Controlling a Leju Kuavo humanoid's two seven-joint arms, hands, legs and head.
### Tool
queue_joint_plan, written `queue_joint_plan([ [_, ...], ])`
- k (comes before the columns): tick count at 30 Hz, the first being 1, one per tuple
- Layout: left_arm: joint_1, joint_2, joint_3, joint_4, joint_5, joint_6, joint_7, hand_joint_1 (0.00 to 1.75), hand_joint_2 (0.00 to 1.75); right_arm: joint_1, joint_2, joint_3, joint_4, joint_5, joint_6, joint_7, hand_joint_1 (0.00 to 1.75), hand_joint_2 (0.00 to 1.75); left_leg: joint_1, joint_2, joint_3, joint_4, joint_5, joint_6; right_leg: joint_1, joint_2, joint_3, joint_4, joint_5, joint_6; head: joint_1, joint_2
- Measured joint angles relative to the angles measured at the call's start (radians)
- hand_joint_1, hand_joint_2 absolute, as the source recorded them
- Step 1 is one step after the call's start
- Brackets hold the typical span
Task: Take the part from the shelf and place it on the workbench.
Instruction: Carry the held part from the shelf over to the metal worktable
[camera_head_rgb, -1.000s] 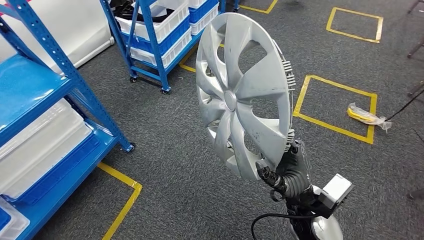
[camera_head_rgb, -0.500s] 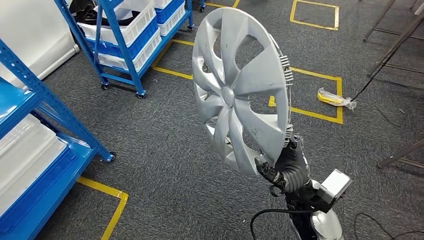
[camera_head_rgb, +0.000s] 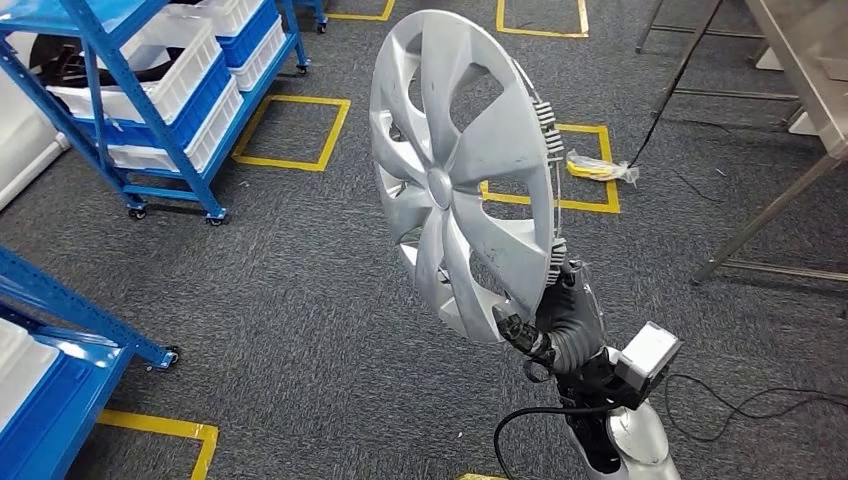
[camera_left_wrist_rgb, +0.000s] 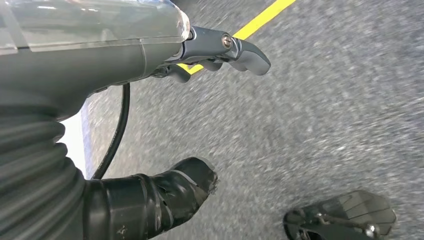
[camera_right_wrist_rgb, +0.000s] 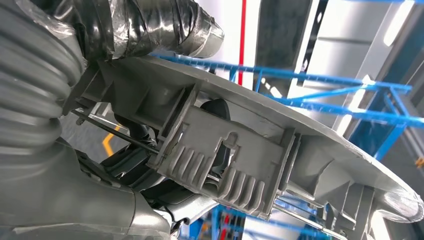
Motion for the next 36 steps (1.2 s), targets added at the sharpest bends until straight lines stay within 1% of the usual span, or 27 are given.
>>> queue_joint_plan([
  [1, 0.0, 0.001, 0.001, 0.0, 0.0, 0.0, -0.004, 0.0, 1.75, -0.001, 0.001, 0.002, 0.0, 0.002, -0.003, 0.0, 1.75, 1.75, -0.001, -0.016, 0.014, -0.033, 0.008, 0.002, -0.001, 0.01, -0.003, 0.0, 0.001, 0.004, 0.0, 0.0],
  [2, -0.002, 0.002, 0.001, 0.0, 0.0, 0.001, -0.009, 0.0, 1.75, -0.001, 0.001, 0.003, 0.0, 0.004, -0.005, 0.0, 1.75, 1.75, -0.002, -0.023, 0.02, -0.047, 0.006, 0.004, -0.004, 0.02, -0.007, -0.001, 0.004, 0.009, 0.0, 0.0],
  [4, -0.007, 0.0, 0.002, 0.0, -0.001, 0.003, -0.022, 0.0, 1.75, 0.0, 0.002, 0.004, 0.0, 0.006, -0.006, 0.0, 1.75, 1.75, -0.002, -0.004, 0.027, -0.06, 0.012, 0.008, -0.007, 0.038, -0.01, -0.008, 0.01, 0.023, 0.0, 0.0],
  [5, -0.01, 0.0, 0.002, 0.0, -0.002, 0.004, -0.027, 0.0, 1.75, 0.001, 0.002, 0.004, 0.0, 0.006, -0.006, -0.001, 1.75, 1.75, -0.001, 0.009, 0.032, -0.07, 0.017, 0.013, -0.005, 0.025, -0.011, -0.006, 0.008, 0.029, 0.001, 0.0],
  [6, -0.011, -0.002, 0.002, 0.0, -0.003, 0.004, -0.031, 0.0, 1.75, 0.0, 0.002, 0.004, 0.0, 0.006, -0.006, -0.001, 1.75, 1.75, 0.002, 0.021, 0.037, -0.08, 0.022, 0.019, -0.003, 0.0, -0.016, 0.008, -0.003, 0.035, 0.003, 0.0],
  [8, -0.014, -0.002, 0.002, 0.0, -0.006, 0.005, -0.035, 0.0, 1.75, -0.001, 0.002, 0.005, -0.001, 0.006, -0.007, -0.003, 1.75, 1.75, 0.003, 0.047, 0.043, -0.09, 0.026, 0.027, -0.003, -0.061, -0.052, 0.09, -0.053, 0.045, 0.007, 0.0],
  [10, -0.015, -0.003, 0.002, 0.0, -0.007, 0.005, -0.036, 0.0, 1.75, 0.002, 0.001, 0.006, -0.001, 0.008, -0.009, -0.005, 1.75, 1.75, 0.001, 0.074, 0.043, -0.09, 0.024, 0.029, -0.01, -0.082, -0.104, 0.201, -0.099, 0.054, 0.008, 0.0],
  [11, -0.016, -0.004, 0.002, 0.0, -0.007, 0.004, -0.034, 0.0, 1.75, 0.006, 0.001, 0.007, -0.001, 0.009, -0.012, -0.006, 1.75, 1.75, 0.002, 0.088, 0.044, -0.089, 0.022, 0.029, -0.013, -0.086, -0.116, 0.226, -0.1, 0.057, 0.008, 0.0],
  [12, -0.016, -0.004, 0.002, 0.0, -0.008, 0.003, -0.031, 0.0, 1.75, 0.011, 0.001, 0.007, -0.001, 0.01, -0.016, -0.008, 1.75, 1.75, 0.002, 0.101, 0.045, -0.088, 0.02, 0.028, -0.016, -0.09, -0.107, 0.21, -0.082, 0.06, 0.008, 0.0],
  [13, -0.017, -0.006, 0.002, 0.0, -0.011, 0.002, -0.027, 0.0, 1.75, 0.017, 0.0, 0.007, -0.001, 0.011, -0.02, -0.01, 1.75, 1.75, 0.002, 0.112, 0.046, -0.086, 0.017, 0.025, -0.018, -0.101, -0.081, 0.161, -0.052, 0.062, 0.008, 0.0],
  [15, -0.017, -0.008, 0.002, 0.0, -0.018, 0.001, -0.019, 0.0, 1.75, 0.027, -0.003, 0.007, -0.004, 0.014, -0.026, -0.015, 1.75, 1.75, -0.001, 0.131, 0.05, -0.08, 0.008, 0.015, -0.014, -0.146, -0.018, 0.038, -0.006, 0.057, 0.008, 0.0],
  [17, -0.016, -0.009, 0.002, 0.0, -0.024, 0.001, -0.013, 0.0, 1.75, 0.042, -0.005, 0.005, -0.015, 0.017, -0.027, -0.023, 1.75, 1.75, -0.007, 0.15, 0.054, -0.076, 0.0, 0.002, -0.004, -0.17, 0.006, -0.015, 0.0, 0.045, 0.007, 0.0],
  [19, -0.016, -0.009, 0.002, 0.0, -0.029, 0.001, -0.009, 0.0, 1.75, 0.065, -0.008, -0.001, -0.032, 0.019, -0.027, -0.031, 1.75, 1.75, -0.009, 0.17, 0.059, -0.077, -0.006, -0.008, -0.002, -0.148, 0.005, -0.017, -0.001, 0.032, 0.006, 0.0],
  [20, -0.017, -0.009, 0.002, 0.0, -0.033, 0.001, -0.007, 0.0, 1.75, 0.079, -0.011, -0.005, -0.041, 0.02, -0.027, -0.035, 1.75, 1.75, -0.008, 0.164, 0.06, -0.071, -0.015, -0.013, -0.004, -0.137, 0.007, -0.019, 0.0, 0.027, 0.006, 0.0],
  [21, -0.018, -0.009, 0.002, 0.0, -0.036, 0.001, -0.007, 0.0, 1.75, 0.091, -0.014, -0.01, -0.049, 0.021, -0.027, -0.038, 1.75, 1.75, -0.005, 0.145, 0.054, -0.052, -0.031, -0.017, -0.007, -0.126, 0.008, -0.021, 0.002, 0.02, 0.006, 0.0],
  [23, -0.017, -0.009, 0.002, 0.0, -0.04, 0.001, -0.007, 0.0, 1.75, 0.111, -0.019, -0.017, -0.061, 0.022, -0.027, -0.042, 1.75, 1.75, 0.0, 0.09, 0.013, 0.045, -0.089, -0.021, -0.011, -0.104, 0.01, -0.024, 0.003, 0.009, 0.006, 0.0],
  [24, -0.016, -0.009, 0.002, 0.0, -0.04, 0.002, -0.007, 0.0, 1.75, 0.118, -0.02, -0.02, -0.065, 0.023, -0.027, -0.043, 1.75, 1.75, 0.0, 0.074, -0.019, 0.114, -0.12, -0.022, -0.01, -0.092, 0.01, -0.024, 0.003, 0.006, 0.006, 0.0],
  [25, -0.014, -0.009, 0.001, 0.0, -0.041, 0.002, -0.007, 0.0, 1.75, 0.126, -0.021, -0.023, -0.069, 0.022, -0.027, -0.044, 1.75, 1.75, 0.0, 0.066, -0.049, 0.174, -0.14, -0.022, -0.009, -0.078, 0.01, -0.023, 0.002, 0.004, 0.006, 0.0],
  [26, -0.012, -0.01, 0.001, 0.0, -0.042, 0.002, -0.008, 0.0, 1.75, 0.134, -0.022, -0.026, -0.072, 0.023, -0.027, -0.045, 1.75, 1.75, 0.0, 0.063, -0.066, 0.206, -0.143, -0.022, -0.008, -0.063, 0.011, -0.022, 0.002, 0.004, 0.006, 0.0],
  [27, -0.011, -0.01, 0.001, 0.0, -0.042, 0.002, -0.008, 0.0, 1.75, 0.142, -0.023, -0.028, -0.075, 0.023, -0.027, -0.045, 1.75, 1.75, 0.0, 0.061, -0.067, 0.2, -0.124, -0.02, -0.008, -0.046, 0.011, -0.02, 0.002, 0.004, 0.006, 0.0],
  [28, -0.011, -0.01, 0.001, 0.0, -0.043, 0.002, -0.008, 0.0, 1.75, 0.149, -0.024, -0.03, -0.079, 0.023, -0.026, -0.045, 1.75, 1.75, 0.001, 0.055, -0.051, 0.157, -0.089, -0.017, -0.008, -0.031, 0.012, -0.018, 0.001, 0.004, 0.006, 0.0],
  [30, -0.013, -0.01, 0.001, 0.0, -0.044, 0.002, -0.008, 0.0, 1.75, 0.158, -0.025, -0.033, -0.086, 0.023, -0.025, -0.045, 1.75, 1.75, 0.002, 0.016, 0.001, 0.026, -0.023, -0.009, -0.008, -0.003, 0.009, -0.01, -0.001, 0.009, 0.006, 0.0],
  [32, -0.014, -0.01, 0.001, 0.0, -0.045, 0.002, -0.008, 0.0, 1.75, 0.163, -0.026, -0.037, -0.093, 0.023, -0.025, -0.046, 1.75, 1.75, 0.002, -0.018, 0.03, -0.043, -0.006, -0.003, -0.01, 0.02, 0.0, -0.005, -0.001, 0.019, 0.006, 0.0],
  [33, -0.016, -0.01, 0.001, 0.0, -0.045, 0.002, -0.008, 0.0, 1.75, 0.165, -0.027, -0.039, -0.096, 0.023, -0.025, -0.047, 1.75, 1.75, 0.001, -0.017, 0.034, -0.048, -0.009, -0.001, -0.011, 0.031, -0.004, -0.006, 0.002, 0.026, 0.006, 0.0],
  [34, -0.017, -0.011, 0.001, 0.0, -0.045, 0.002, -0.008, 0.0, 1.75, 0.168, -0.028, -0.04, -0.099, 0.024, -0.025, -0.047, 1.75, 1.75, 0.001, -0.007, 0.037, -0.052, -0.008, 0.004, -0.012, 0.041, -0.006, -0.008, 0.005, 0.033, 0.006, 0.0],
  [35, -0.018, -0.011, 0.001, 0.0, -0.045, 0.002, -0.007, 0.0, 1.75, 0.172, -0.028, -0.042, -0.102, 0.025, -0.025, -0.046, 1.75, 1.75, 0.003, 0.004, 0.039, -0.058, -0.004, 0.009, -0.011, 0.038, -0.007, -0.008, 0.004, 0.038, 0.007, 0.0],
  [36, -0.018, -0.011, 0.001, 0.0, -0.045, 0.002, -0.007, 0.0, 1.75, 0.175, -0.029, -0.043, -0.105, 0.027, -0.025, -0.046, 1.75, 1.75, 0.005, 0.017, 0.043, -0.064, -0.001, 0.017, -0.01, 0.018, -0.013, 0.005, -0.005, 0.043, 0.009, 0.0],
])
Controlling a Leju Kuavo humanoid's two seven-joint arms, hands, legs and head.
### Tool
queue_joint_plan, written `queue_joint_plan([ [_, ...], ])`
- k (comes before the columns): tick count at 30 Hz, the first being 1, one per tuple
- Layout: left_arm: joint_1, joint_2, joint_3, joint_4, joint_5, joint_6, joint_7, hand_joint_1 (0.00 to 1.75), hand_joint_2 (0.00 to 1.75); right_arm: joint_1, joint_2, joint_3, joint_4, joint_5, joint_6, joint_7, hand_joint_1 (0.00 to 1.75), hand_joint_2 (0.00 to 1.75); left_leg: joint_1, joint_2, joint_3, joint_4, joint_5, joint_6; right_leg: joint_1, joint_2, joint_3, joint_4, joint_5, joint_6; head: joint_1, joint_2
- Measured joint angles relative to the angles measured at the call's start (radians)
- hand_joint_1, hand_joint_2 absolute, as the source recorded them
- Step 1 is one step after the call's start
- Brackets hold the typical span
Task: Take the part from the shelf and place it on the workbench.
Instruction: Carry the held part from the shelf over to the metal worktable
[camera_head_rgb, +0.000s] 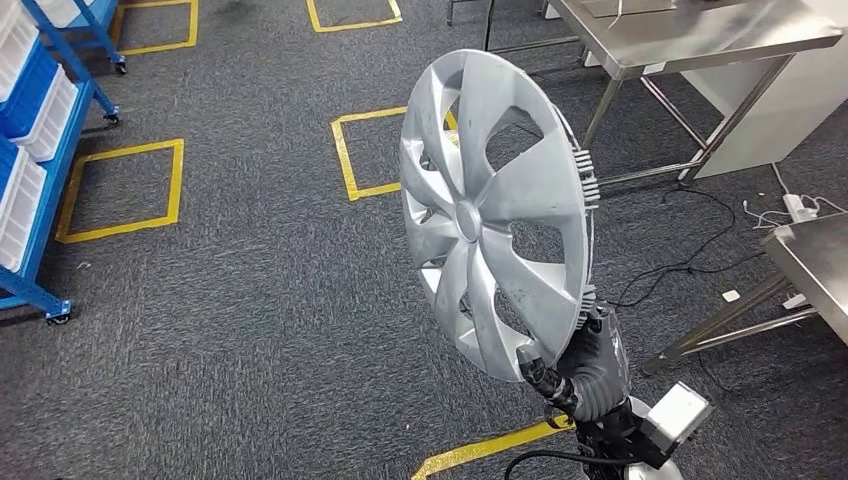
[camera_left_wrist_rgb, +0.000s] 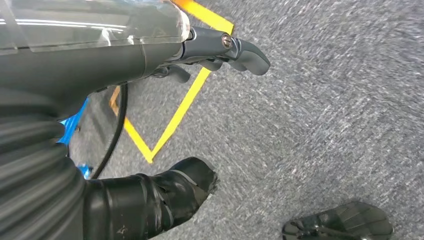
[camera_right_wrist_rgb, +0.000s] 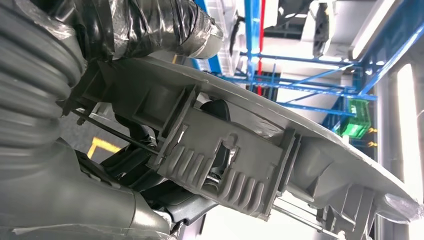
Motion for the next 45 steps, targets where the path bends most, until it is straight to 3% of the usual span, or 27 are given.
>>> queue_joint_plan([
  [1, 0.001, -0.001, 0.0, 0.0, 0.0, 0.0, 0.0, 0.0, 1.75, 0.001, -0.001, -0.001, -0.003, 0.002, -0.001, 0.0, 1.75, 1.75, 0.002, 0.013, 0.003, -0.006, 0.003, 0.007, 0.002, -0.028, -0.013, 0.028, -0.019, 0.005, 0.002, 0.0],
  [3, 0.003, -0.001, 0.0, 0.0, 0.001, -0.001, 0.0, 0.0, 1.75, 0.0, -0.001, -0.001, -0.006, 0.006, -0.001, 0.001, 1.75, 1.75, 0.0, 0.038, 0.006, -0.01, 0.004, 0.015, 0.001, -0.087, -0.065, 0.143, -0.08, 0.014, 0.007, 0.0],
  [5, 0.005, -0.002, 0.0, 0.0, 0.002, -0.001, 0.0, 0.0, 1.75, 0.001, -0.001, -0.001, -0.006, 0.008, -0.001, 0.001, 1.75, 1.75, -0.002, 0.065, 0.006, -0.009, 0.001, 0.017, -0.003, -0.103, -0.114, 0.245, -0.114, 0.021, 0.007, 0.0],
  [6, 0.006, -0.002, 0.0, 0.0, 0.003, -0.001, 0.0, 0.0, 1.75, 0.001, -0.002, -0.001, -0.006, 0.009, -0.001, 0.002, 1.75, 1.75, -0.003, 0.077, 0.007, -0.008, -0.001, 0.016, -0.005, -0.106, -0.115, 0.248, -0.104, 0.023, 0.007, 0.0],
  [8, 0.005, -0.002, 0.0, 0.0, 0.005, -0.002, 0.0, 0.0, 1.75, 0.001, -0.002, -0.001, -0.006, 0.012, -0.002, 0.006, 1.75, 1.75, -0.003, 0.098, 0.012, -0.006, -0.008, 0.011, -0.008, -0.124, -0.062, 0.148, -0.042, 0.022, 0.007, 0.0],
  [9, 0.006, -0.002, 0.0, 0.0, 0.006, -0.003, 0.0, 0.0, 1.75, 0.0, -0.001, -0.001, -0.006, 0.014, -0.003, 0.008, 1.75, 1.75, -0.005, 0.107, 0.016, -0.004, -0.012, 0.006, -0.004, -0.147, -0.025, 0.08, -0.016, 0.019, 0.007, 0.0],
  [10, 0.006, -0.002, 0.001, 0.0, 0.008, -0.004, 0.0, 0.0, 1.75, -0.003, 0.0, -0.001, -0.007, 0.017, -0.005, 0.011, 1.75, 1.75, -0.008, 0.116, 0.019, -0.003, -0.016, 0.001, 0.001, -0.166, 0.002, 0.027, -0.001, 0.014, 0.007, 0.0],
  [12, 0.007, -0.002, 0.002, 0.0, 0.01, -0.006, 0.002, 0.0, 1.75, -0.006, 0.004, -0.001, -0.007, 0.025, -0.009, 0.013, 1.75, 1.75, -0.014, 0.134, 0.024, -0.003, -0.022, -0.009, 0.01, -0.184, 0.019, -0.013, -0.001, 0.003, 0.006, 0.0],
  [14, 0.006, -0.002, 0.003, 0.0, 0.011, -0.007, 0.003, 0.0, 1.75, -0.006, 0.008, -0.001, -0.007, 0.03, -0.014, 0.015, 1.75, 1.75, -0.016, 0.151, 0.03, -0.007, -0.027, -0.017, 0.008, -0.163, 0.018, -0.018, 0.0, -0.009, 0.005, 0.0],
  [16, 0.005, -0.002, 0.003, 0.0, 0.011, -0.007, 0.004, 0.0, 1.75, -0.008, 0.01, -0.001, -0.007, 0.033, -0.016, 0.015, 1.75, 1.75, -0.012, 0.122, 0.022, 0.027, -0.057, -0.026, 0.002, -0.142, 0.023, -0.026, 0.004, -0.022, 0.005, 0.0],
  [18, 0.006, -0.001, 0.004, 0.0, 0.011, -0.007, 0.004, 0.0, 1.75, -0.011, 0.014, 0.0, -0.006, 0.034, -0.016, 0.015, 1.75, 1.75, -0.009, 0.068, -0.029, 0.142, -0.121, -0.03, 0.0, -0.122, 0.024, -0.029, 0.005, -0.031, 0.004, 0.0],
  [19, 0.008, -0.001, 0.005, 0.0, 0.011, -0.007, 0.004, 0.0, 1.75, -0.012, 0.015, 0.0, -0.006, 0.034, -0.016, 0.015, 1.75, 1.75, -0.009, 0.054, -0.063, 0.212, -0.149, -0.03, 0.001, -0.109, 0.024, -0.029, 0.005, -0.033, 0.003, 0.0],
  [21, 0.012, -0.001, 0.005, 0.0, 0.011, -0.007, 0.004, 0.0, 1.75, -0.013, 0.017, 0.001, -0.005, 0.034, -0.016, 0.015, 1.75, 1.75, -0.009, 0.045, -0.102, 0.281, -0.153, -0.029, 0.002, -0.081, 0.025, -0.027, 0.004, -0.034, 0.003, 0.0],
  [23, 0.015, -0.001, 0.005, 0.0, 0.011, -0.007, 0.003, 0.0, 1.75, -0.013, 0.017, 0.001, -0.004, 0.034, -0.015, 0.015, 1.75, 1.75, -0.009, 0.034, -0.077, 0.204, -0.085, -0.025, 0.002, -0.051, 0.027, -0.023, 0.004, -0.033, 0.003, 0.0],
  [25, 0.017, 0.0, 0.005, 0.0, 0.011, -0.008, 0.003, 0.0, 1.75, -0.014, 0.017, 0.001, -0.004, 0.033, -0.016, 0.015, 1.75, 1.75, -0.006, -0.01, -0.029, 0.078, -0.023, -0.018, 0.002, -0.026, 0.022, -0.016, 0.002, -0.028, 0.003, 0.0],
  [27, 0.017, 0.0, 0.006, 0.0, 0.011, -0.009, 0.005, 0.0, 1.75, -0.014, 0.018, 0.001, -0.004, 0.032, -0.016, 0.014, 1.75, 1.75, -0.006, -0.042, -0.009, 0.023, -0.011, -0.012, -0.001, -0.004, 0.012, -0.011, 0.004, -0.017, 0.003, 0.0],
  [29, 0.014, 0.0, 0.007, 0.0, 0.011, -0.011, 0.007, 0.0, 1.75, -0.011, 0.018, 0.001, -0.004, 0.032, -0.015, 0.012, 1.75, 1.75, -0.007, -0.026, -0.006, 0.016, -0.009, -0.005, -0.003, 0.016, 0.006, -0.014, 0.009, -0.003, 0.003, 0.0],
  [31, 0.013, 0.0, 0.008, 0.0, 0.011, -0.012, 0.009, 0.0, 1.75, -0.008, 0.018, 0.001, -0.006, 0.032, -0.015, 0.011, 1.75, 1.75, -0.002, -0.001, 0.0, 0.004, -0.002, 0.008, 0.001, -0.016, -0.005, 0.008, -0.006, 0.007, 0.006, 0.0],
  [33, 0.014, 0.0, 0.009, 0.0, 0.011, -0.013, 0.01, 0.0, 1.75, -0.009, 0.018, 0.001, -0.006, 0.032, -0.015, 0.01, 1.75, 1.75, -0.002, 0.024, 0.005, -0.003, 0.0, 0.018, 0.003, -0.078, -0.048, 0.103, -0.059, 0.015, 0.011, 0.0],
  [35, 0.016, 0.0, 0.01, 0.0, 0.011, -0.013, 0.01, 0.0, 1.75, -0.01, 0.018, 0.001, -0.006, 0.031, -0.015, 0.009, 1.75, 1.75, -0.005, 0.05, 0.005, -0.003, -0.003, 0.021, -0.001, -0.102, -0.105, 0.221, -0.107, 0.022, 0.011, 0.0],
  [36, 0.016, 0.0, 0.011, 0.0, 0.011, -0.013, 0.009, 0.0, 1.75, -0.01, 0.018, 0.001, -0.006, 0.032, -0.014, 0.009, 1.75, 1.75, -0.006, 0.063, 0.006, -0.002, -0.004, 0.022, -0.002, -0.105, -0.116, 0.245, -0.108, 0.023, 0.011, 0.0],
  [37, 0.015, 0.0, 0.011, 0.0, 0.011, -0.013, 0.008, 0.0, 1.75, -0.01, 0.018, 0.001, -0.005, 0.032, -0.014, 0.009, 1.75, 1.75, -0.007, 0.075, 0.007, -0.002, -0.006, 0.021, -0.002, -0.108, -0.109, 0.233, -0.092, 0.023, 0.011, 0.0],
  [39, 0.014, -0.001, 0.012, 0.0, 0.011, -0.013, 0.005, 0.0, 1.75, -0.011, 0.018, 0.001, -0.005, 0.032, -0.015, 0.01, 1.75, 1.75, -0.008, 0.095, 0.014, -0.002, -0.011, 0.018, 0.002, -0.132, -0.041, 0.107, -0.031, 0.015, 0.011, 0.0],
  [41, 0.013, -0.002, 0.012, 0.0, 0.011, -0.013, 0.004, 0.0, 1.75, -0.015, 0.018, 0.001, -0.005, 0.032, -0.015, 0.009, 1.75, 1.75, -0.013, 0.112, 0.02, -0.001, -0.017, 0.01, 0.013, -0.163, 0.02, -0.005, 0.002, 0.002, 0.011, 0.0],
  [42, 0.012, -0.002, 0.012, 0.0, 0.011, -0.013, 0.004, 0.0, 1.75, -0.017, 0.018, 0.001, -0.006, 0.031, -0.015, 0.009, 1.75, 1.75, -0.015, 0.121, 0.022, -0.002, -0.019, 0.006, 0.019, -0.17, 0.029, -0.024, 0.001, -0.003, 0.011, 0.0],
  [44, 0.009, -0.002, 0.012, 0.0, 0.011, -0.013, 0.004, 0.0, 1.75, -0.018, 0.019, 0.001, -0.006, 0.031, -0.015, 0.009, 1.75, 1.75, -0.017, 0.137, 0.028, -0.005, -0.022, -0.004, 0.019, -0.152, 0.03, -0.029, 0.003, -0.011, 0.011, 0.0],
  [45, 0.007, -0.002, 0.012, 0.0, 0.011, -0.013, 0.004, 0.0, 1.75, -0.018, 0.019, 0.001, -0.006, 0.031, -0.015, 0.009, 1.75, 1.75, -0.017, 0.131, 0.03, -0.003, -0.027, -0.009, 0.016, -0.143, 0.032, -0.035, 0.005, -0.016, 0.011, 0.0],
])
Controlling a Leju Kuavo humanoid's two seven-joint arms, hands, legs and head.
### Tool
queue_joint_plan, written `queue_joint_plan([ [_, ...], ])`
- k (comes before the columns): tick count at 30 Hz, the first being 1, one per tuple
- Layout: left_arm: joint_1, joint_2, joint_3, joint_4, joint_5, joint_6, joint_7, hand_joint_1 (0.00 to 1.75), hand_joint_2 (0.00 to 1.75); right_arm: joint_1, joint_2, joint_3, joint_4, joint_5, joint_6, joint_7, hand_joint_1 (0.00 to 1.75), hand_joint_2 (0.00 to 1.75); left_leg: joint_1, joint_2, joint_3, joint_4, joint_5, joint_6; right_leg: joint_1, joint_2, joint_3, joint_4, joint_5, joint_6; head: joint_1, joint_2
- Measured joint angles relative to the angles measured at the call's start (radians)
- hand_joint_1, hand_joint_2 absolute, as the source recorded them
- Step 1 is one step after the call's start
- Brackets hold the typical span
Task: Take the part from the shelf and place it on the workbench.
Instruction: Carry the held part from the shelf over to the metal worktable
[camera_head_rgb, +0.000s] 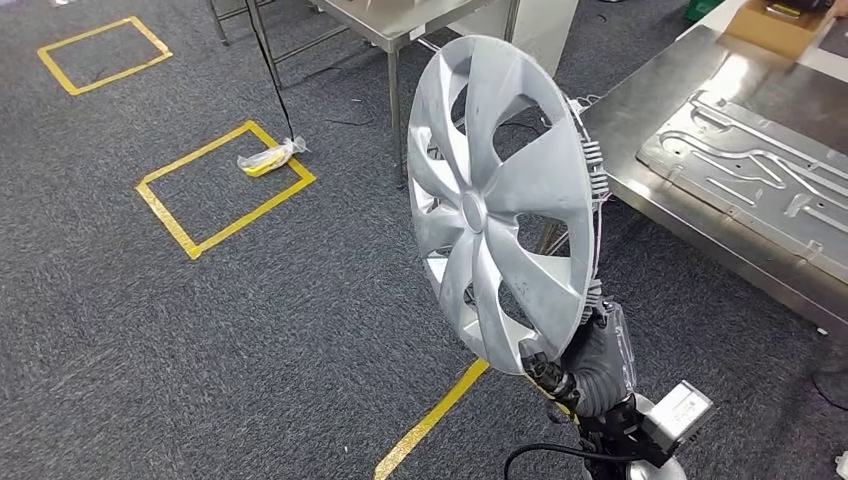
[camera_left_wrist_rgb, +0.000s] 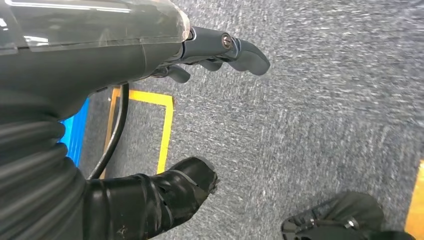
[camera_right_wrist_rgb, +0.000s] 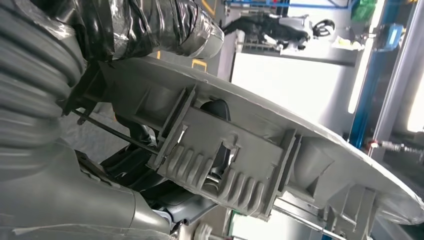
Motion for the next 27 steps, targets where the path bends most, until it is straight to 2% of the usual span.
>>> queue_joint_plan([
  [1, -0.001, 0.0, 0.0, 0.0, -0.001, 0.0, 0.0, 0.0, 1.75, 0.0, 0.0, 0.0, 0.0, 0.0, 0.0, 0.0, 1.75, 1.75, 0.001, -0.017, -0.004, 0.014, -0.012, -0.005, -0.004, 0.009, 0.003, -0.006, 0.003, -0.006, 0.0, 0.0],
  [3, 0.0, 0.0, 0.0, 0.0, -0.004, 0.0, -0.001, 0.0, 1.75, -0.001, 0.0, 0.0, 0.0, -0.001, 0.0, -0.001, 1.75, 1.75, 0.004, -0.066, -0.044, 0.104, -0.064, -0.011, -0.01, 0.026, 0.007, -0.014, 0.007, -0.014, -0.001, 0.0],
  [5, 0.003, 0.0, 0.0, 0.0, -0.007, 0.0, -0.001, 0.0, 1.75, -0.001, 0.0, 0.0, 0.0, -0.004, 0.0, -0.002, 1.75, 1.75, 0.005, -0.084, -0.109, 0.233, -0.116, -0.016, -0.01, 0.049, 0.007, -0.013, 0.006, -0.018, -0.002, 0.0],
  [6, 0.005, -0.001, 0.0, 0.0, -0.009, 0.0, -0.001, 0.0, 1.75, 0.0, 0.0, 0.0, 0.0, -0.007, 0.001, -0.003, 1.75, 1.75, 0.005, -0.085, -0.13, 0.269, -0.119, -0.018, -0.01, 0.062, 0.007, -0.011, 0.006, -0.018, -0.001, 0.0],
  [7, 0.006, -0.001, 0.0, 0.0, -0.01, 0.0, -0.001, 0.0, 1.75, 0.001, -0.001, 0.0, 0.0, -0.01, 0.001, -0.004, 1.75, 1.75, 0.006, -0.086, -0.134, 0.269, -0.101, -0.019, -0.01, 0.076, 0.007, -0.007, 0.005, -0.017, -0.001, 0.0],
  [8, 0.007, -0.001, 0.0, 0.0, -0.011, 0.001, -0.001, 0.0, 1.75, 0.002, -0.002, 0.0, 0.0, -0.012, 0.001, -0.004, 1.75, 1.75, 0.008, -0.09, -0.12, 0.23, -0.066, -0.02, -0.011, 0.091, 0.007, -0.003, 0.003, -0.015, -0.001, 0.0],
  [9, 0.007, -0.001, 0.0, 0.0, -0.013, 0.001, 0.0, 0.0, 1.75, 0.003, -0.002, 0.0, 0.0, -0.015, 0.001, -0.005, 1.75, 1.75, 0.011, -0.103, -0.095, 0.167, -0.026, -0.02, -0.012, 0.105, 0.006, 0.002, 0.001, -0.012, -0.001, 0.0],
  [10, 0.006, -0.001, 0.0, 0.0, -0.015, 0.002, 0.0, 0.0, 1.75, 0.003, -0.003, 0.0, 0.0, -0.018, 0.001, -0.006, 1.75, 1.75, 0.014, -0.125, -0.069, 0.106, 0.001, -0.02, -0.012, 0.118, 0.004, 0.009, -0.003, -0.008, -0.001, 0.0],
  [11, 0.006, -0.002, 0.0, 0.0, -0.017, 0.002, 0.0, 0.0, 1.75, 0.003, -0.003, 0.0, 0.0, -0.02, 0.002, -0.007, 1.75, 1.75, 0.017, -0.145, -0.05, 0.061, 0.016, -0.017, -0.012, 0.13, -0.001, 0.016, -0.005, -0.002, -0.001, 0.0],
  [12, 0.005, -0.003, 0.0, 0.0, -0.019, 0.002, 0.0, 0.0, 1.75, 0.003, -0.004, -0.001, -0.001, -0.023, 0.002, -0.008, 1.75, 1.75, 0.018, -0.159, -0.04, 0.037, 0.019, -0.013, -0.012, 0.141, -0.007, 0.02, -0.005, 0.004, -0.001, 0.0],
  [13, 0.002, -0.004, 0.0, 0.0, -0.02, 0.003, 0.0, 0.0, 1.75, 0.005, -0.006, -0.001, -0.002, -0.025, 0.003, -0.009, 1.75, 1.75, 0.016, -0.162, -0.037, 0.032, 0.014, -0.008, -0.013, 0.152, -0.012, 0.022, -0.003, 0.01, -0.001, 0.0],
  [14, -0.001, -0.004, 0.0, 0.0, -0.021, 0.003, 0.0, 0.0, 1.75, 0.008, -0.008, -0.002, -0.003, -0.027, 0.004, -0.009, 1.75, 1.75, 0.016, -0.152, -0.036, 0.029, 0.016, -0.001, -0.015, 0.163, -0.016, 0.021, -0.001, 0.017, -0.001, 0.0],
  [15, -0.003, -0.005, 0.0, 0.0, -0.021, 0.004, 0.001, 0.0, 1.75, 0.011, -0.01, -0.004, -0.004, -0.028, 0.005, -0.01, 1.75, 1.75, 0.015, -0.141, -0.035, 0.025, 0.019, 0.006, -0.015, 0.158, -0.018, 0.023, -0.001, 0.022, 0.0, 0.0],
  [17, -0.006, -0.008, 0.0, 0.0, -0.023, 0.005, 0.001, 0.0, 1.75, 0.014, -0.016, -0.006, -0.007, -0.03, 0.006, -0.01, 1.75, 1.75, 0.016, -0.116, -0.031, 0.016, 0.025, 0.021, -0.013, 0.112, -0.038, 0.064, -0.026, 0.032, 0.001, 0.0],
  [18, -0.006, -0.01, 0.0, 0.0, -0.023, 0.006, 0.001, 0.0, 1.75, 0.014, -0.017, -0.007, -0.008, -0.031, 0.007, -0.01, 1.75, 1.75, 0.015, -0.103, -0.03, 0.014, 0.025, 0.026, -0.012, 0.079, -0.061, 0.112, -0.053, 0.035, 0.002, 0.0],
  [19, -0.005, -0.011, 0.0, 0.0, -0.025, 0.006, 0.002, 0.0, 1.75, 0.014, -0.019, -0.008, -0.008, -0.032, 0.008, -0.01, 1.75, 1.75, 0.014, -0.09, -0.03, 0.014, 0.024, 0.03, -0.012, 0.057, -0.092, 0.176, -0.084, 0.039, 0.002, 0.0],
  [20, -0.004, -0.012, 0.0, 0.0, -0.026, 0.006, 0.002, 0.0, 1.75, 0.014, -0.019, -0.008, -0.008, -0.033, 0.008, -0.011, 1.75, 1.75, 0.012, -0.076, -0.03, 0.014, 0.023, 0.032, -0.013, 0.046, -0.124, 0.239, -0.108, 0.041, 0.002, 0.0],
  [21, -0.003, -0.012, 0.0, 0.0, -0.026, 0.006, 0.003, 0.0, 1.75, 0.015, -0.02, -0.008, -0.008, -0.034, 0.01, -0.011, 1.75, 1.75, 0.011, -0.063, -0.029, 0.014, 0.022, 0.033, -0.015, 0.041, -0.145, 0.279, -0.118, 0.042, 0.002, 0.0],
  [22, -0.004, -0.012, 0.0, 0.0, -0.027, 0.007, 0.004, 0.0, 1.75, 0.016, -0.02, -0.01, -0.008, -0.035, 0.012, -0.011, 1.75, 1.75, 0.011, -0.051, -0.028, 0.014, 0.02, 0.033, -0.016, 0.038, -0.149, 0.287, -0.109, 0.043, 0.002, 0.0],
  [23, -0.006, -0.012, 0.0, 0.0, -0.028, 0.008, 0.005, 0.0, 1.75, 0.017, -0.021, -0.012, -0.008, -0.036, 0.014, -0.011, 1.75, 1.75, 0.011, -0.04, -0.026, 0.014, 0.018, 0.032, -0.016, 0.033, -0.133, 0.254, -0.083, 0.041, 0.002, 0.0],
  [24, -0.008, -0.012, 0.0, 0.0, -0.028, 0.009, 0.006, 0.0, 1.75, 0.017, -0.021, -0.016, -0.009, -0.036, 0.016, -0.011, 1.75, 1.75, 0.011, -0.03, -0.023, 0.014, 0.015, 0.03, -0.015, 0.02, -0.099, 0.19, -0.047, 0.037, 0.002, 0.0],
  [25, -0.009, -0.013, 0.0, 0.0, -0.028, 0.01, 0.006, 0.0, 1.75, 0.016, -0.021, -0.019, -0.01, -0.036, 0.017, -0.011, 1.75, 1.75, 0.009, -0.021, -0.019, 0.014, 0.012, 0.027, -0.011, -0.005, -0.063, 0.12, -0.021, 0.032, 0.002, 0.0],
  [26, -0.009, -0.014, 0.0, 0.0, -0.028, 0.011, 0.006, 0.0, 1.75, 0.016, -0.021, -0.022, -0.012, -0.036, 0.018, -0.011, 1.75, 1.75, 0.007, -0.012, -0.016, 0.014, 0.008, 0.023, -0.005, -0.024, -0.034, 0.064, -0.003, 0.025, 0.002, 0.0],
  [27, -0.01, -0.014, 0.0, 0.0, -0.028, 0.011, 0.006, 0.0, 1.75, 0.015, -0.021, -0.023, -0.014, -0.036, 0.018, -0.011, 1.75, 1.75, 0.005, -0.004, -0.013, 0.014, 0.006, 0.018, 0.001, -0.038, -0.018, 0.029, 0.004, 0.019, 0.001, 0.0],
])
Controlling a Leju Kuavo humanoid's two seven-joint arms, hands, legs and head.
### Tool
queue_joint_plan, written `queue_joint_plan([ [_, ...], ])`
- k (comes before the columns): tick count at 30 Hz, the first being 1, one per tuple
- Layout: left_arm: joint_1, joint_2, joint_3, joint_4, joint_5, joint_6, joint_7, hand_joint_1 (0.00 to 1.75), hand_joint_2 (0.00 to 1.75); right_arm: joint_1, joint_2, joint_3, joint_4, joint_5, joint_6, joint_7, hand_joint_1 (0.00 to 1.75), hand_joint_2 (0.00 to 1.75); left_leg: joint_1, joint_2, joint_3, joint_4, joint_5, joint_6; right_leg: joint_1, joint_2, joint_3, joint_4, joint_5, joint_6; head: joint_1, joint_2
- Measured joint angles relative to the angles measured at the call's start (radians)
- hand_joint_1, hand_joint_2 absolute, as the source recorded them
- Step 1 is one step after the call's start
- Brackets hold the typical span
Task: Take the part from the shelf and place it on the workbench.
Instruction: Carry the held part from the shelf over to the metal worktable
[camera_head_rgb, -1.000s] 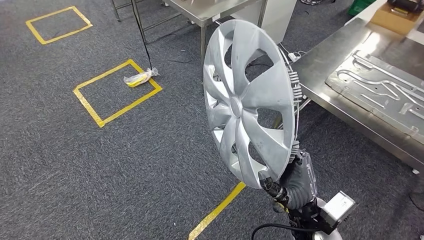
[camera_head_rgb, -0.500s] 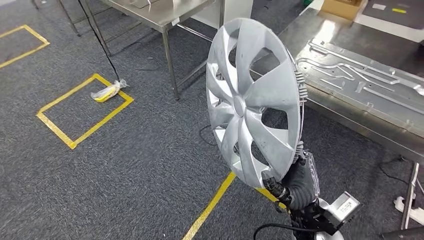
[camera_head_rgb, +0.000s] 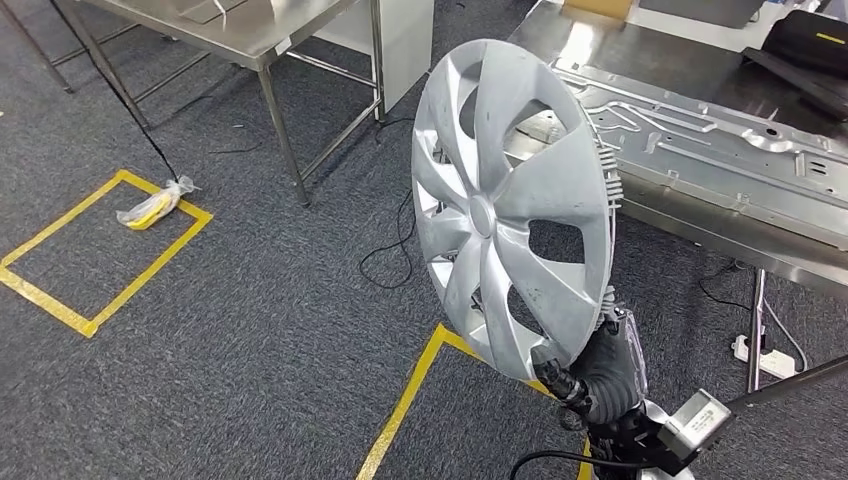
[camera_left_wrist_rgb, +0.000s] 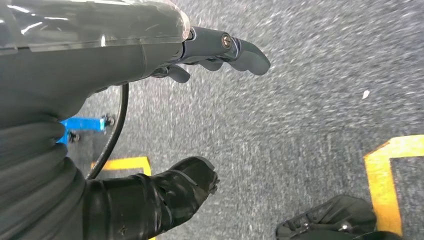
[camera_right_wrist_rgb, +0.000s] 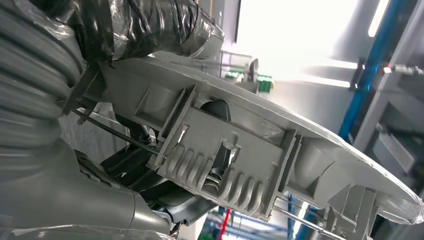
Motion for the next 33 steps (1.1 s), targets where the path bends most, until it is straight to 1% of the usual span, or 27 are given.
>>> queue_joint_plan([
  [1, -0.001, 0.0, 0.0, 0.0, 0.0, 0.0, 0.0, 0.0, 1.75, 0.0, 0.0, -0.001, -0.003, 0.0, 0.0, 0.0, 1.75, 1.75, -0.002, 0.01, 0.002, -0.001, -0.002, -0.005, 0.005, -0.003, 0.003, -0.011, -0.003, -0.005, 0.0, 0.0],
  [3, -0.002, 0.0, 0.0, 0.0, 0.0, 0.001, 0.0, 0.0, 1.75, 0.002, 0.0, -0.003, -0.007, 0.001, 0.0, 0.001, 1.75, 1.75, -0.003, 0.023, 0.009, -0.005, -0.008, -0.014, 0.003, 0.022, 0.002, -0.018, 0.001, -0.014, -0.001, 0.0],
  [4, -0.002, 0.0, 0.0, 0.0, 0.001, 0.001, 0.0, 0.0, 1.75, 0.002, 0.0, -0.004, -0.01, 0.002, 0.0, 0.002, 1.75, 1.75, -0.002, 0.012, 0.009, 0.002, -0.016, -0.019, -0.001, 0.034, 0.005, -0.024, 0.004, -0.019, -0.001, 0.0],
  [6, 0.0, 0.0, 0.0, 0.0, 0.001, 0.0, -0.002, 0.0, 1.75, 0.0, 0.0, -0.005, -0.013, 0.004, 0.0, 0.004, 1.75, 1.75, 0.0, -0.037, -0.019, 0.066, -0.058, -0.025, -0.008, 0.055, 0.01, -0.033, 0.009, -0.031, -0.002, 0.0],
  [7, 0.001, 0.0, 0.0, 0.0, 0.001, 0.0, -0.002, 0.0, 1.75, -0.002, 0.0, -0.005, -0.014, 0.006, -0.001, 0.005, 1.75, 1.75, 0.001, -0.061, -0.048, 0.126, -0.087, -0.025, -0.008, 0.066, 0.01, -0.033, 0.009, -0.034, -0.002, 0.0],
  [8, 0.003, 0.0, 0.0, 0.0, 0.001, 0.0, -0.002, 0.0, 1.75, -0.003, 0.0, -0.005, -0.014, 0.008, -0.001, 0.006, 1.75, 1.75, 0.001, -0.073, -0.081, 0.191, -0.113, -0.026, -0.007, 0.078, 0.01, -0.032, 0.009, -0.037, -0.002, 0.0],
  [9, 0.005, -0.001, 0.0, 0.001, 0.002, -0.001, -0.002, 0.0, 1.75, -0.004, 0.0, -0.005, -0.014, 0.01, -0.001, 0.007, 1.75, 1.75, 0.001, -0.079, -0.108, 0.241, -0.124, -0.027, -0.007, 0.093, 0.01, -0.031, 0.008, -0.038, -0.002, 0.0],
  [10, 0.006, -0.001, 0.0, 0.001, 0.002, -0.001, 0.0, 0.0, 1.75, -0.004, 0.0, -0.005, -0.014, 0.012, -0.001, 0.009, 1.75, 1.75, 0.001, -0.081, -0.123, 0.259, -0.116, -0.028, -0.007, 0.108, 0.01, -0.029, 0.007, -0.038, -0.002, 0.0],
  [11, 0.005, -0.001, 0.0, 0.001, 0.002, -0.001, 0.001, 0.0, 1.75, -0.004, 0.0, -0.005, -0.014, 0.014, -0.001, 0.01, 1.75, 1.75, 0.002, -0.084, -0.12, 0.24, -0.088, -0.028, -0.007, 0.123, 0.01, -0.025, 0.006, -0.037, -0.002, 0.0],
  [12, 0.003, -0.001, 0.0, 0.001, 0.002, -0.002, 0.003, 0.0, 1.75, -0.007, 0.0, -0.006, -0.013, 0.014, -0.001, 0.012, 1.75, 1.75, 0.003, -0.091, -0.102, 0.189, -0.047, -0.028, -0.008, 0.137, 0.01, -0.021, 0.005, -0.035, -0.002, 0.0],
  [13, 0.001, -0.001, 0.0, 0.001, 0.002, -0.002, 0.006, 0.0, 1.75, -0.011, 0.0, -0.007, -0.012, 0.014, -0.001, 0.012, 1.75, 1.75, 0.005, -0.11, -0.079, 0.128, -0.013, -0.026, -0.009, 0.15, 0.008, -0.017, 0.002, -0.033, -0.002, 0.0],
  [14, -0.002, -0.002, 0.0, 0.001, 0.002, -0.002, 0.008, 0.0, 1.75, -0.018, 0.0, -0.009, -0.011, 0.014, -0.001, 0.013, 1.75, 1.75, 0.007, -0.13, -0.058, 0.073, 0.009, -0.024, -0.009, 0.163, 0.005, -0.01, 0.0, -0.029, -0.002, 0.0],
  [15, -0.005, -0.002, 0.0, 0.001, 0.002, -0.002, 0.01, 0.0, 1.75, -0.025, 0.0, -0.011, -0.008, 0.013, 0.0, 0.013, 1.75, 1.75, 0.009, -0.147, -0.045, 0.039, 0.019, -0.022, -0.01, 0.173, 0.001, -0.005, -0.001, -0.023, -0.002, 0.0],
  [16, -0.008, -0.003, 0.0, 0.001, 0.002, -0.002, 0.012, 0.0, 1.75, -0.031, -0.001, -0.013, -0.006, 0.013, 0.0, 0.014, 1.75, 1.75, 0.008, -0.157, -0.04, 0.026, 0.018, -0.019, -0.01, 0.183, -0.004, -0.003, -0.001, -0.017, -0.002, 0.0],
  [18, -0.017, -0.006, 0.0, 0.001, 0.001, -0.002, 0.014, 0.0, 1.75, -0.036, -0.003, -0.02, -0.002, 0.014, 0.0, 0.016, 1.75, 1.75, 0.006, -0.142, -0.037, 0.018, 0.023, -0.009, -0.014, 0.2, -0.01, -0.005, 0.004, -0.003, -0.002, 0.0],
  [19, -0.02, -0.007, 0.0, 0.001, 0.001, -0.001, 0.014, 0.0, 1.75, -0.037, -0.005, -0.023, -0.001, 0.015, 0.0, 0.018, 1.75, 1.75, 0.006, -0.132, -0.034, 0.012, 0.027, -0.002, -0.014, 0.191, -0.012, -0.001, 0.001, 0.002, -0.002, 0.0],
  [20, -0.021, -0.009, 0.001, 0.001, 0.001, 0.0, 0.014, 0.0, 1.75, -0.039, -0.007, -0.026, 0.0, 0.017, 0.0, 0.02, 1.75, 1.75, 0.007, -0.121, -0.03, 0.006, 0.03, 0.006, -0.014, 0.17, -0.02, 0.016, -0.01, 0.007, 0.0, 0.0],
  [22, -0.021, -0.012, 0.001, 0.001, 0.0, 0.001, 0.014, 0.0, 1.75, -0.044, -0.01, -0.029, 0.003, 0.018, 0.001, 0.022, 1.75, 1.75, 0.006, -0.096, -0.026, -0.001, 0.033, 0.015, -0.013, 0.111, -0.063, 0.106, -0.058, 0.016, 0.002, 0.0],
  [23, -0.019, -0.013, 0.001, 0.001, 0.0, 0.001, 0.014, 0.0, 1.75, -0.046, -0.011, -0.029, 0.005, 0.018, 0.001, 0.022, 1.75, 1.75, 0.005, -0.083, -0.025, -0.002, 0.032, 0.017, -0.015, 0.094, -0.094, 0.166, -0.084, 0.02, 0.003, 0.0],
  [24, -0.017, -0.014, 0.001, 0.001, 0.0, 0.001, 0.015, 0.0, 1.75, -0.047, -0.012, -0.029, 0.007, 0.018, 0.002, 0.022, 1.75, 1.75, 0.004, -0.07, -0.025, -0.001, 0.03, 0.018, -0.017, 0.085, -0.12, 0.216, -0.1, 0.023, 0.003, 0.0],
  [25, -0.015, -0.014, 0.001, 0.001, 0.0, 0.001, 0.016, 0.0, 1.75, -0.047, -0.013, -0.029, 0.009, 0.018, 0.001, 0.022, 1.75, 1.75, 0.003, -0.057, -0.024, -0.001, 0.029, 0.018, -0.019, 0.079, -0.133, 0.24, -0.1, 0.025, 0.003, 0.0],
  [26, -0.014, -0.014, 0.001, 0.001, 0.0, 0.001, 0.016, 0.0, 1.75, -0.047, -0.014, -0.03, 0.011, 0.018, 0.001, 0.023, 1.75, 1.75, 0.003, -0.045, -0.023, -0.001, 0.026, 0.018, -0.02, 0.075, -0.128, 0.227, -0.083, 0.025, 0.003, 0.0],
  [27, -0.013, -0.014, 0.001, 0.001, 0.0, 0.001, 0.017, 0.0, 1.75, -0.047, -0.015, -0.032, 0.014, 0.019, 0.001, 0.024, 1.75, 1.75, 0.003, -0.035, -0.02, -0.001, 0.023, 0.016, -0.02, 0.068, -0.104, 0.18, -0.053, 0.024, 0.003, 0.0],
  [29, -0.013, -0.014, 0.002, 0.001, 0.0, 0.001, 0.018, 0.0, 1.75, -0.048, -0.017, -0.034, 0.016, 0.019, 0.001, 0.025, 1.75, 1.75, 0.001, -0.016, -0.012, -0.001, 0.016, 0.008, -0.012, 0.03, -0.038, 0.051, -0.001, 0.015, 0.003, 0.0],
  [30, -0.013, -0.014, 0.002, 0.001, 0.0, 0.001, 0.018, 0.0, 1.75, -0.05, -0.017, -0.034, 0.017, 0.02, 0.001, 0.026, 1.75, 1.75, -0.001, -0.009, -0.008, -0.002, 0.013, 0.003, -0.006, 0.015, -0.016, 0.008, 0.011, 0.009, 0.003, 0.0],
  [31, -0.012, -0.014, 0.003, 0.001, 0.0, 0.002, 0.019, 0.0, 1.75, -0.051, -0.017, -0.034, 0.017, 0.02, 0.001, 0.026, 1.75, 1.75, -0.003, 0.0, -0.005, -0.002, 0.01, -0.002, -0.001, 0.007, -0.008, -0.012, 0.013, 0.003, 0.003, 0.0],
  [33, -0.012, -0.015, 0.006, 0.001, 0.001, 0.002, 0.02, 0.0, 1.75, -0.053, -0.018, -0.034, 0.02, 0.021, 0.002, 0.026, 1.75, 1.75, -0.005, 0.017, 0.002, -0.007, 0.005, -0.013, 0.002, 0.026, -0.007, -0.018, 0.013, -0.007, 0.002, 0.0],
])
